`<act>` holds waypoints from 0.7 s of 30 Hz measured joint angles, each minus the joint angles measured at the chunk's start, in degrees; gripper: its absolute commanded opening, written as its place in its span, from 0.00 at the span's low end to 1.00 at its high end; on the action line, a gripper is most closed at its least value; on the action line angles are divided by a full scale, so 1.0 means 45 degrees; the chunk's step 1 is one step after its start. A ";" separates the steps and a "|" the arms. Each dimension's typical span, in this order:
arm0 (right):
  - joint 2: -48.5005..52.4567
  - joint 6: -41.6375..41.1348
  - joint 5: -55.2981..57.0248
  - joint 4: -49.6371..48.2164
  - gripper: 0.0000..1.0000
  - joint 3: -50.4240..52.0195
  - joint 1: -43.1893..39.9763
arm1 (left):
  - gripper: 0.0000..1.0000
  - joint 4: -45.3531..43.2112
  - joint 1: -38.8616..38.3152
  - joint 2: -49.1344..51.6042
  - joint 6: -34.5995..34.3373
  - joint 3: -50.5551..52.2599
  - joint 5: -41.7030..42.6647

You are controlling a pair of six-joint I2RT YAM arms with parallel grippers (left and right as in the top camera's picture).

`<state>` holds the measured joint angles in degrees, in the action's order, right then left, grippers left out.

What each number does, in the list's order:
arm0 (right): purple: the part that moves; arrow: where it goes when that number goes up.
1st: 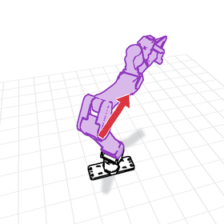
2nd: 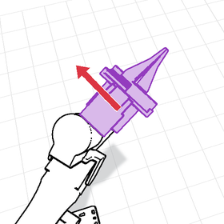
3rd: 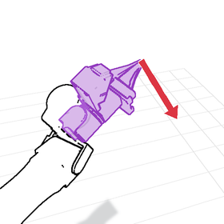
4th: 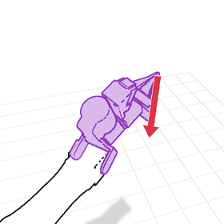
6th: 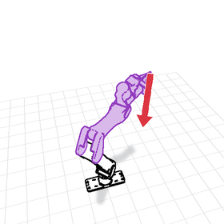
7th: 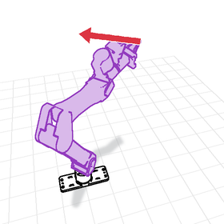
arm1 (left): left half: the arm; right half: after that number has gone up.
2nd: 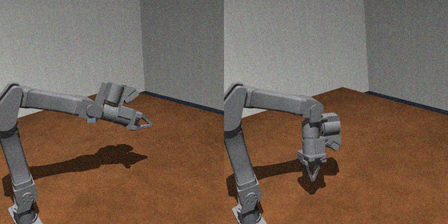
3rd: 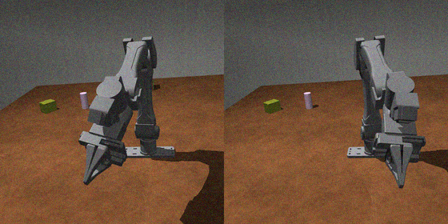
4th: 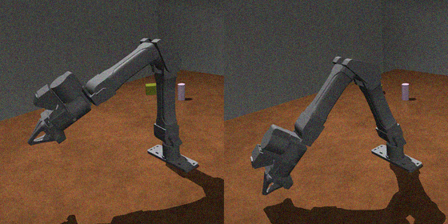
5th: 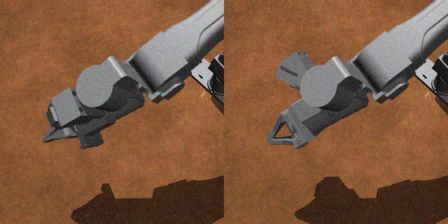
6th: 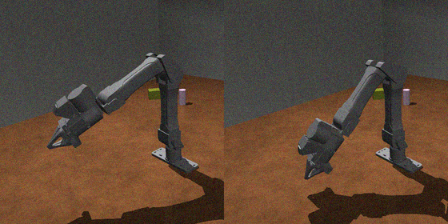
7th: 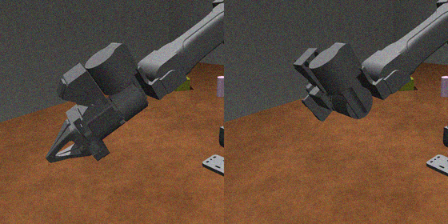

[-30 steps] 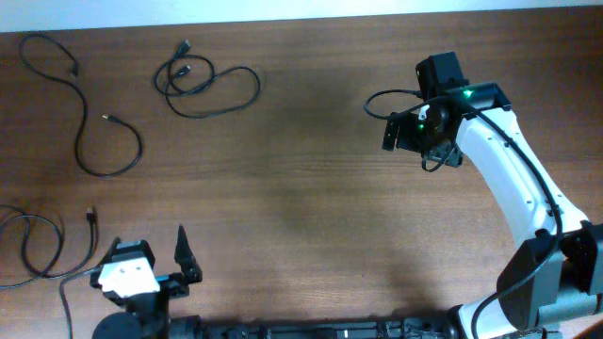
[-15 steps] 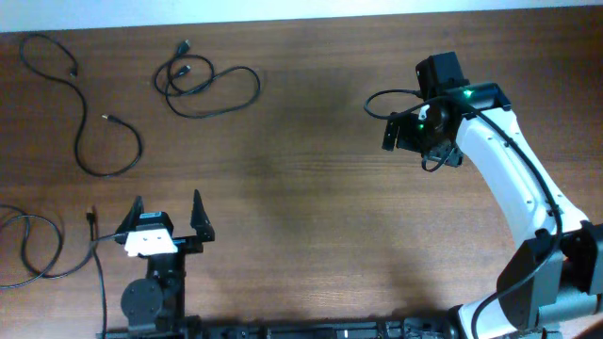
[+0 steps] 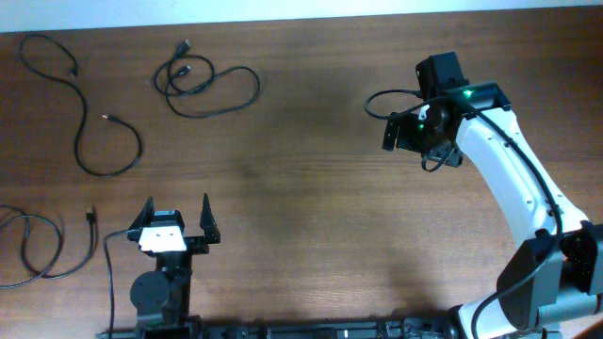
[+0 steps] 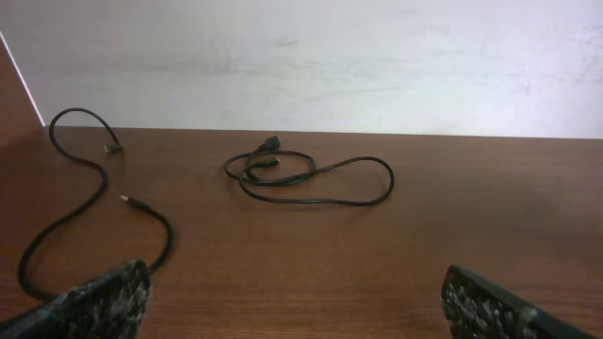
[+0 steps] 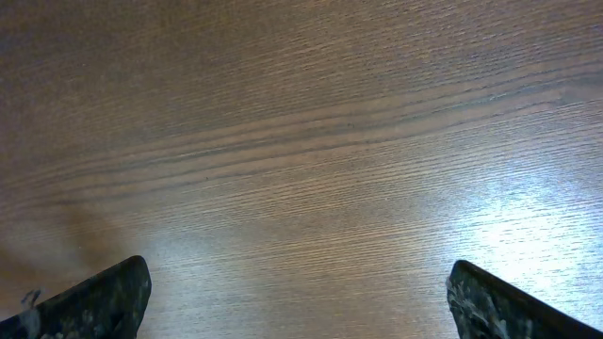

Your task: Untangle cables

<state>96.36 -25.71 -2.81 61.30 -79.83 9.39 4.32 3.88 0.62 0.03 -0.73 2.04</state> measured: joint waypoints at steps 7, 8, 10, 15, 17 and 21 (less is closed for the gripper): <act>0.0000 0.0005 0.0000 0.0000 0.99 0.0000 0.0000 | 0.99 -0.0005 0.0000 0.0000 -0.0005 0.0000 0.0034; 0.0000 0.0000 0.0000 0.0000 0.99 0.0000 0.0000 | 0.99 -0.0005 0.0000 0.0000 0.0000 0.0000 0.0034; 0.0000 0.0005 0.0000 0.0000 0.99 0.0000 0.0000 | 0.99 -0.0005 0.0000 0.0000 -0.0005 0.0000 0.0034; 0.0000 0.0000 0.0000 -0.0087 0.99 0.0000 0.0000 | 0.99 -0.0005 0.0000 0.0000 -0.0005 0.0000 0.0034; 0.0000 0.0039 -0.0287 0.0369 0.99 0.0000 0.0000 | 0.99 -0.0010 0.0000 0.0000 -0.0005 0.0000 0.0034; -0.0253 0.1360 -0.0287 -0.0748 0.99 0.0049 0.0005 | 0.99 -0.0010 0.0000 0.0000 -0.0005 0.0000 0.0034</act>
<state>95.22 -19.59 -4.10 57.93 -79.61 9.41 4.27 3.88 0.62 0.01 -0.73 2.20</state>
